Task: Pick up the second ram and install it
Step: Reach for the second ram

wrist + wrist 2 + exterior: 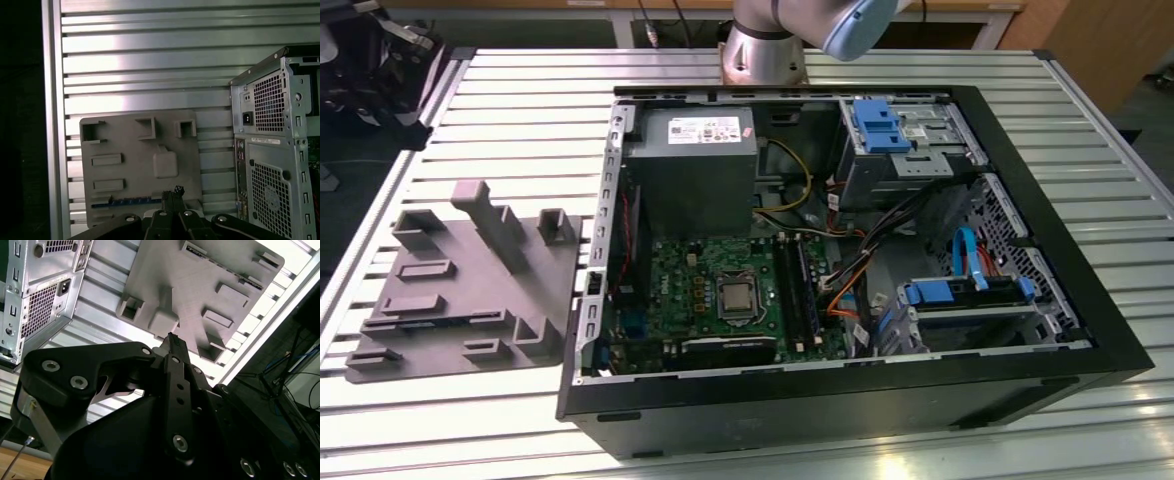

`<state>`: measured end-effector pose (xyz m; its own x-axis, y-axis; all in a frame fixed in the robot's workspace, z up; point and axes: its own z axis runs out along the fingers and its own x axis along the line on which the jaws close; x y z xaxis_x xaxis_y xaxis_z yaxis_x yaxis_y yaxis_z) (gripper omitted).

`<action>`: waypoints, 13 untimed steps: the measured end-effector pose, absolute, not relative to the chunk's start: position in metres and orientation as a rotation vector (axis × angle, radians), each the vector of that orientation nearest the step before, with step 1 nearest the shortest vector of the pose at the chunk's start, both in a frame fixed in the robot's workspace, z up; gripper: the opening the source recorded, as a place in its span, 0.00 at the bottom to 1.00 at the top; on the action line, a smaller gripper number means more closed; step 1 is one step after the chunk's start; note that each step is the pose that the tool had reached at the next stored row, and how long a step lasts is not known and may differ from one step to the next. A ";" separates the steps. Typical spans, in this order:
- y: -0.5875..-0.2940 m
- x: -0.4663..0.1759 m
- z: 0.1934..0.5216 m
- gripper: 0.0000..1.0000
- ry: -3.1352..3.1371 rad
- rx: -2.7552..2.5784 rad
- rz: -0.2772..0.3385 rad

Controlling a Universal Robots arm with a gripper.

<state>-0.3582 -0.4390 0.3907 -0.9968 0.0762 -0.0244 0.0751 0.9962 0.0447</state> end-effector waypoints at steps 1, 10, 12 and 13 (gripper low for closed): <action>-0.439 -0.358 0.391 0.11 3.112 0.118 0.068; -0.440 -0.360 0.391 0.11 3.112 0.118 0.068; -0.440 -0.361 0.391 0.11 3.112 0.118 0.068; -0.440 -0.361 0.391 0.11 3.112 0.118 0.068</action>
